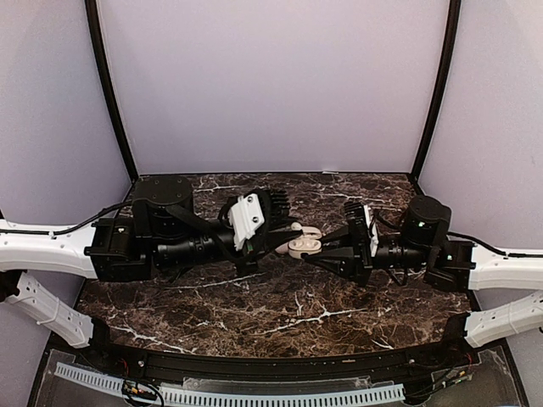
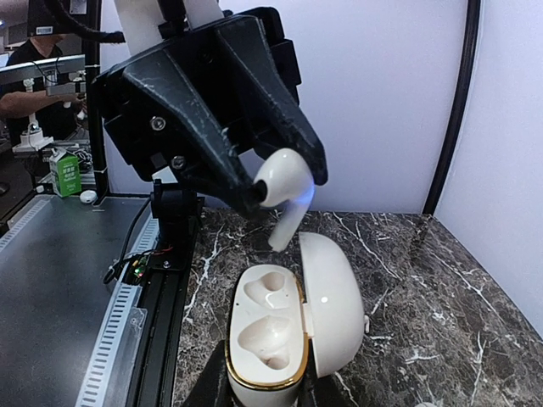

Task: Insert the wireless bluetooth earbuds into the charging case
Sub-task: Insert the left earbud into the left side groove of the charging case, then adjust the left earbud in the left side groove of the charging case.

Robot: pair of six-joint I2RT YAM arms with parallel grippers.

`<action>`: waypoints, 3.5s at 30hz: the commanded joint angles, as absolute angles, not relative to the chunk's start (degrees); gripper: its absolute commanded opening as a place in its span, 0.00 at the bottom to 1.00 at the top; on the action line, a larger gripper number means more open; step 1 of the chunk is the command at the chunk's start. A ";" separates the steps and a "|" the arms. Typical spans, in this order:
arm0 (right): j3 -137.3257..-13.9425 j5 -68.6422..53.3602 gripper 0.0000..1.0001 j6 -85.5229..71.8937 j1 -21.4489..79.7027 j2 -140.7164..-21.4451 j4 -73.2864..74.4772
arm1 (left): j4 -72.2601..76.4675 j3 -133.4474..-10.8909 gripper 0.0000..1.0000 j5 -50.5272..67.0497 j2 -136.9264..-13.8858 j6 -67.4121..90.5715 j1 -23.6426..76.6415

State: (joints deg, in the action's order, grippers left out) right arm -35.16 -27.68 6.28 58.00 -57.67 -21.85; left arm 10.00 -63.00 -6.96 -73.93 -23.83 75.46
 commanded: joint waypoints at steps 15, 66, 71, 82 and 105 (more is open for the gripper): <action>-37.71 -28.56 0.00 2.12 57.77 -58.17 -23.35 | 10.20 -61.13 0.10 -9.94 -73.03 -25.55 75.80; -36.15 -31.61 0.00 0.00 54.85 -57.00 -27.52 | 8.23 -62.73 0.38 -11.17 -74.26 -23.47 75.94; -36.03 -32.08 0.00 0.00 54.84 -56.93 -27.62 | 9.06 -62.80 0.41 -11.30 -73.53 -22.69 75.95; -35.88 -32.35 0.00 -1.08 54.84 -56.87 -27.92 | 9.38 -62.96 0.55 -10.01 -72.19 -20.33 75.94; -36.29 -35.53 0.00 -1.79 54.67 -57.27 -27.89 | 6.52 -62.30 0.65 -12.11 -68.02 -15.50 75.76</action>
State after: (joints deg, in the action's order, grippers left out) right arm -36.07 -34.52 -1.58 55.05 -57.78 -24.77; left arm 8.08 -60.62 -12.03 -67.07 -16.25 75.77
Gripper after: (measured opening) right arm 0.201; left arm 0.651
